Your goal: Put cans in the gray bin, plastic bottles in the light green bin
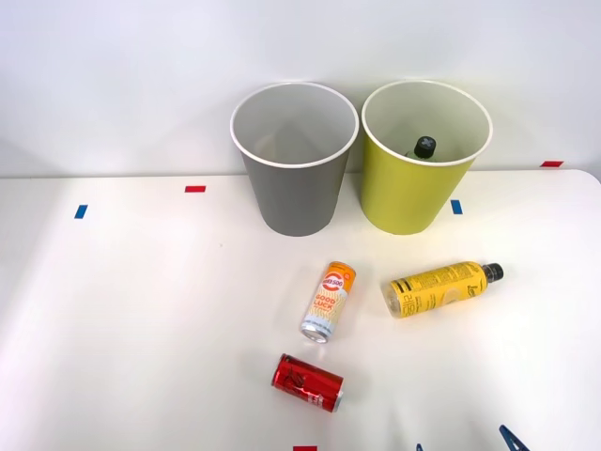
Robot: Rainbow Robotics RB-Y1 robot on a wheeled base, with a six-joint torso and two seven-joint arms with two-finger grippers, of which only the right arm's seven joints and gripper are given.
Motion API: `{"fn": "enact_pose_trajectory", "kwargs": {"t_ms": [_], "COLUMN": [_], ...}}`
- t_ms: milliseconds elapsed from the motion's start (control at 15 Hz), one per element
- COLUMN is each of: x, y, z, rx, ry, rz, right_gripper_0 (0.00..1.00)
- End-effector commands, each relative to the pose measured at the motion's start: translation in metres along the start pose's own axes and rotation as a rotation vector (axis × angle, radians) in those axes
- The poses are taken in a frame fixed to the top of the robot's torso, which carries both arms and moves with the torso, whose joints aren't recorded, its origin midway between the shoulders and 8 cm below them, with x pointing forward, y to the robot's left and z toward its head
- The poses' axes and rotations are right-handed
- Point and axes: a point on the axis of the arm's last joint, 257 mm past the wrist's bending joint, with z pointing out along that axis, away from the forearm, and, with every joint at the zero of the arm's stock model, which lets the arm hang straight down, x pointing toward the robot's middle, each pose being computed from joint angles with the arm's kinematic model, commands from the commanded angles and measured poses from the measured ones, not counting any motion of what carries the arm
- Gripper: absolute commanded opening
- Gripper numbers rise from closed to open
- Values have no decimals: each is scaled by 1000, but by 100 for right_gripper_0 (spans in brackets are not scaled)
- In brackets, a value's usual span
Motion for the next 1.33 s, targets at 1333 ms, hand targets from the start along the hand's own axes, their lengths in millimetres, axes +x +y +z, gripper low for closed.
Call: {"fn": "enact_pose_trajectory", "kwargs": {"t_ms": [1333], "x": [0], "y": [0], "z": [0], "rx": [0], "ry": [0], "rz": [0], "right_gripper_0": [100]}}
